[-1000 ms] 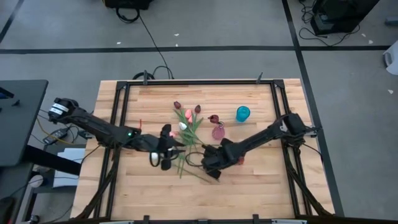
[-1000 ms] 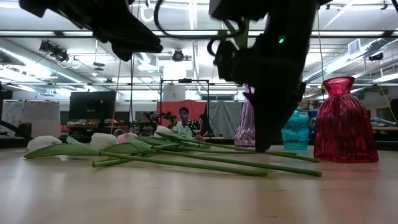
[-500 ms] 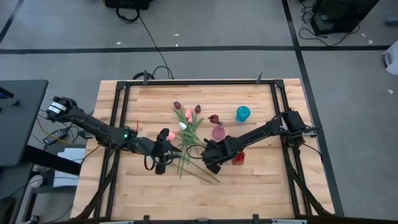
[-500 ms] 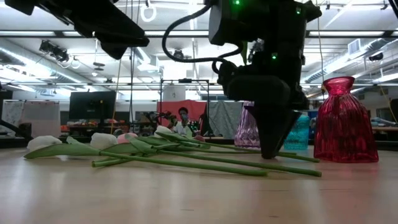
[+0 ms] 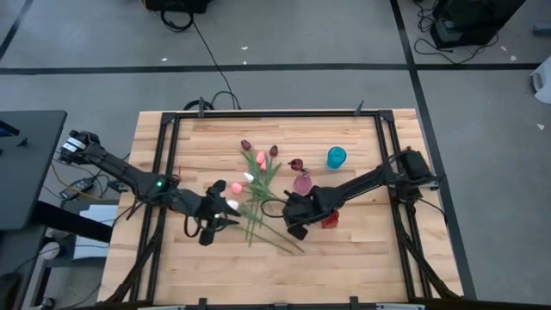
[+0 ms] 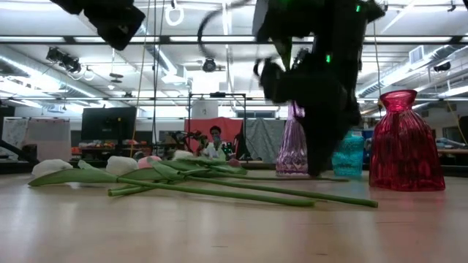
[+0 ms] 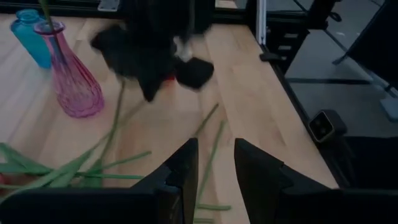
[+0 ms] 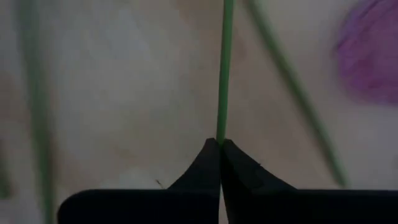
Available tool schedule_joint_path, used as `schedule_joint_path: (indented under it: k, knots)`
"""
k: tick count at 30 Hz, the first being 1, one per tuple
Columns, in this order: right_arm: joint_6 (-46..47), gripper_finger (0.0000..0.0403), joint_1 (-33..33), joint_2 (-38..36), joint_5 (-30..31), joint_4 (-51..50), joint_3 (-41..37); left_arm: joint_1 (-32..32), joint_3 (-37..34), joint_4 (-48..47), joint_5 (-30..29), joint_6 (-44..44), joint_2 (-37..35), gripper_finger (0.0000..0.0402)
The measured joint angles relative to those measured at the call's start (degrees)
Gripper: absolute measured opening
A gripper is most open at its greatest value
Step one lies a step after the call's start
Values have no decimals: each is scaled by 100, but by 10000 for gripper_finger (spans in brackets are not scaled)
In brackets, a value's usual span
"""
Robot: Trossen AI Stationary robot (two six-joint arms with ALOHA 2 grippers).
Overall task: Sort flowers into vase by color
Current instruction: Put the white flower into the blue vase
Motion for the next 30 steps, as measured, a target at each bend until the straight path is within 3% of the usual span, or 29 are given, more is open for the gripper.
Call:
schedule_joint_path:
  k: [7, 13, 18, 25, 30]
  knots:
    - [-88, 6, 419, -929, 1078, 239, 19, -181, 0, -20, -46, -48, -2, 110]
    - [-826, 6, 1003, -1476, 1894, 1079, 20, -190, 0, 32, -527, -149, 20, 110]
    - [-1356, 6, 1640, -1971, 2752, 1317, -38, -190, -2, 106, -597, -149, 42, 110]
    - [-1873, 6, 2162, -2634, 3437, 2176, -726, -175, -2, 104, -605, -149, 42, 110]
    - [-1874, 6, 2270, -3504, 3989, 2738, -1803, -175, -2, 103, -605, -149, 42, 110]
